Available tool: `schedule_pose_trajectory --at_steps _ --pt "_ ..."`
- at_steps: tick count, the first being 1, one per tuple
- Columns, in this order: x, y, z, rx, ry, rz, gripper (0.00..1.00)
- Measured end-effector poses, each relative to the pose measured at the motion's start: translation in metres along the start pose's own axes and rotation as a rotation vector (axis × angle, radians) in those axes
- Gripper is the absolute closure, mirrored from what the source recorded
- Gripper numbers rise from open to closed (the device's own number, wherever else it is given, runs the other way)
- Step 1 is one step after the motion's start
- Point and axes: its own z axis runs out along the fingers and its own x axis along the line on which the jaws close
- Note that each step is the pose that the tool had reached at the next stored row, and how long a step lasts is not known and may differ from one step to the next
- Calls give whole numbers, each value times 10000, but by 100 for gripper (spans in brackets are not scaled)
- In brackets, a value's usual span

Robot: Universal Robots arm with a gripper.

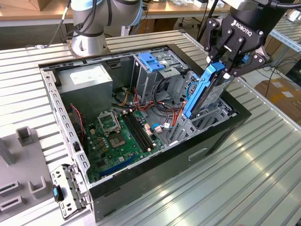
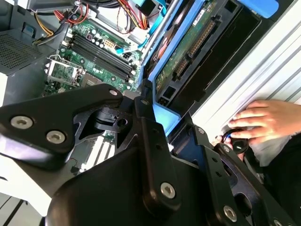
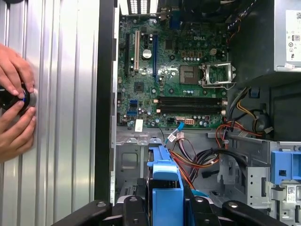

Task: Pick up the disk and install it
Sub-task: 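Insert the disk into the insertion slot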

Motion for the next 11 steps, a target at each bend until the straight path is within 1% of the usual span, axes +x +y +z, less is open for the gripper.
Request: schedule_pose_trajectory --at_steps 2,4,5,7,11 --pt "-1 -6 -28 -149 -1 7 63" --pt "-1 -22 -35 -293 -4 10 63" --pt "0 -29 -34 -314 -3 11 63" --pt "1 -55 -15 -330 4 12 63" --pt "1 -88 23 -335 7 14 63"
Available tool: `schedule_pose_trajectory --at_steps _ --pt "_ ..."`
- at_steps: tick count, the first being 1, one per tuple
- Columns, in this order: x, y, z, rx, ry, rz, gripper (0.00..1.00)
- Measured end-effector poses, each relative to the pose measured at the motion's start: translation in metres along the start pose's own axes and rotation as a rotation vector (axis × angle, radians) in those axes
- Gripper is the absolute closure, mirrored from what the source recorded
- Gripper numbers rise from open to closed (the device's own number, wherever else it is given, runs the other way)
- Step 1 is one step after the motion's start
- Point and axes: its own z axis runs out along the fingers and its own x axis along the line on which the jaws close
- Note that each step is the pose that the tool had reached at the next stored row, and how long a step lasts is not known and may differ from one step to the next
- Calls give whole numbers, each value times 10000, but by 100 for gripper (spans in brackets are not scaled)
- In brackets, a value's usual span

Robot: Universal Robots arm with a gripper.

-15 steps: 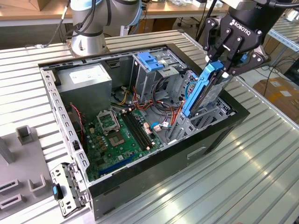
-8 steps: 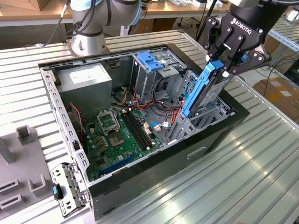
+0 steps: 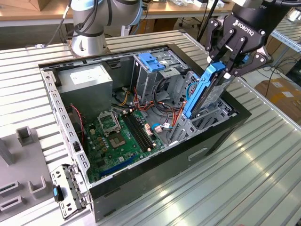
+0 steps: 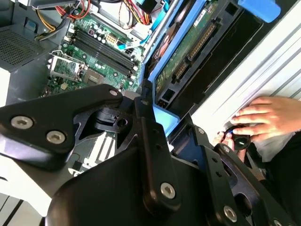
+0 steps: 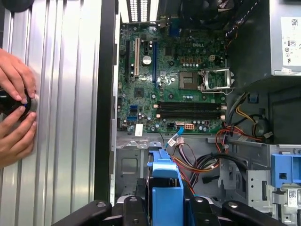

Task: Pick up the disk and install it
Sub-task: 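Insert the disk into the insertion slot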

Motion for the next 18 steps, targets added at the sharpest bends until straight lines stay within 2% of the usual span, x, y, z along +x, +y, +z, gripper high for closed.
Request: schedule_pose_trajectory --at_steps 4,6,9,13,14,15,18 --pt "2 -7 8 -16 -11 -3 63" --pt "2 -8 2 -50 -10 -3 63" --pt "2 -8 -30 -182 -14 9 63" --pt "2 -30 -36 -382 -13 123 63" --pt "2 -45 -36 -484 2 178 63" --pt "3 -55 -36 -530 1 201 63" --pt "2 -62 -36 -557 4 215 63"
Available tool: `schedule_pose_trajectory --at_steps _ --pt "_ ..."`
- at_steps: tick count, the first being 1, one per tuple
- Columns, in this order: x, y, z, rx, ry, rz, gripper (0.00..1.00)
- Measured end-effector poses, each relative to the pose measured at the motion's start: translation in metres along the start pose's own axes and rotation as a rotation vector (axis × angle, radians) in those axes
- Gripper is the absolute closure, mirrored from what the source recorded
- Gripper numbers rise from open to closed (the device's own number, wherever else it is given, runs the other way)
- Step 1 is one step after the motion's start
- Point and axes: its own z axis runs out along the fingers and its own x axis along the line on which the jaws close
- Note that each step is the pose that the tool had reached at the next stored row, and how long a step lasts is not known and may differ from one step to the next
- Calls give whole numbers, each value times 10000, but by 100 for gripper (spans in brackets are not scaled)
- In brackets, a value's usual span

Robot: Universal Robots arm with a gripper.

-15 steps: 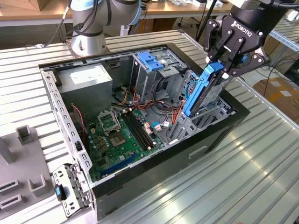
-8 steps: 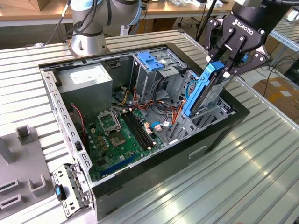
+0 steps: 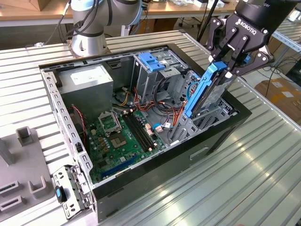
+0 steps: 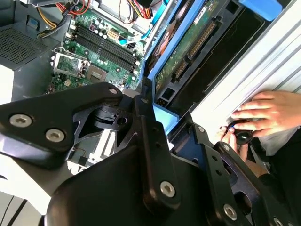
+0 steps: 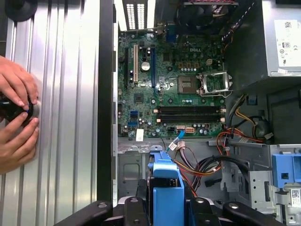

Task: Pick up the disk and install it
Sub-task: 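Insert the disk into the insertion slot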

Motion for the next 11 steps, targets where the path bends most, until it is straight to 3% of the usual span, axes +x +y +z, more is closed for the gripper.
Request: schedule_pose_trajectory --at_steps 7,8,9,11 --pt "0 -5 9 -1 0 -1 62" --pt "0 -6 14 -1 -2 -1 56" --pt "0 -8 20 0 -5 -2 56" --pt "2 -14 71 -1 -1 -8 56"
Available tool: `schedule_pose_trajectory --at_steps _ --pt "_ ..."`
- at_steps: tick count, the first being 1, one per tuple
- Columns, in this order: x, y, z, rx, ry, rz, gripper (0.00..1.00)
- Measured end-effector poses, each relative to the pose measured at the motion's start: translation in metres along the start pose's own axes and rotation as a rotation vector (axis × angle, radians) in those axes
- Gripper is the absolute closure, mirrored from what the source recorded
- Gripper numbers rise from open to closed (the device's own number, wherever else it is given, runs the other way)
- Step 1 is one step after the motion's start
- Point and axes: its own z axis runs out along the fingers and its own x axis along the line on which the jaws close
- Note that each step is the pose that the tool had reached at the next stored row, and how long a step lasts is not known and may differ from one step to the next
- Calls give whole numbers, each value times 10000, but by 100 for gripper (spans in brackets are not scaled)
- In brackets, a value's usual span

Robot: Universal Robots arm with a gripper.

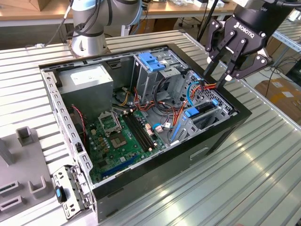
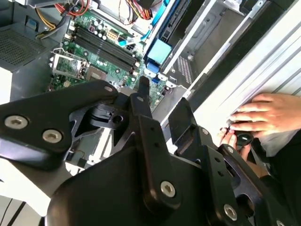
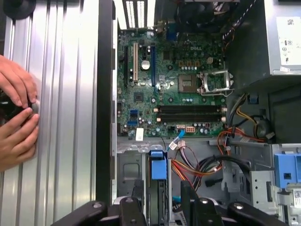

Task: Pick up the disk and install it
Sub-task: 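Insert the disk into the insertion slot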

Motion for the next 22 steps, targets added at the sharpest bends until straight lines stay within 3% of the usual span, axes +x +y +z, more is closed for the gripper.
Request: schedule_pose_trajectory --at_steps 3,5,6,7,11,13,16,19,22 --pt "2 -20 64 -1 2 -37 56" --pt "2 -98 77 -1 5 -38 57" --pt "1 -135 87 -1 4 -41 64" --pt "2 -164 105 -1 4 -42 64" --pt "3 -188 186 31 10 -72 88" --pt "4 -191 217 157 13 -104 89" --pt "5 -195 251 410 15 -147 89" --pt "5 -198 273 572 20 -179 89" --pt "5 -200 294 669 23 -198 89"
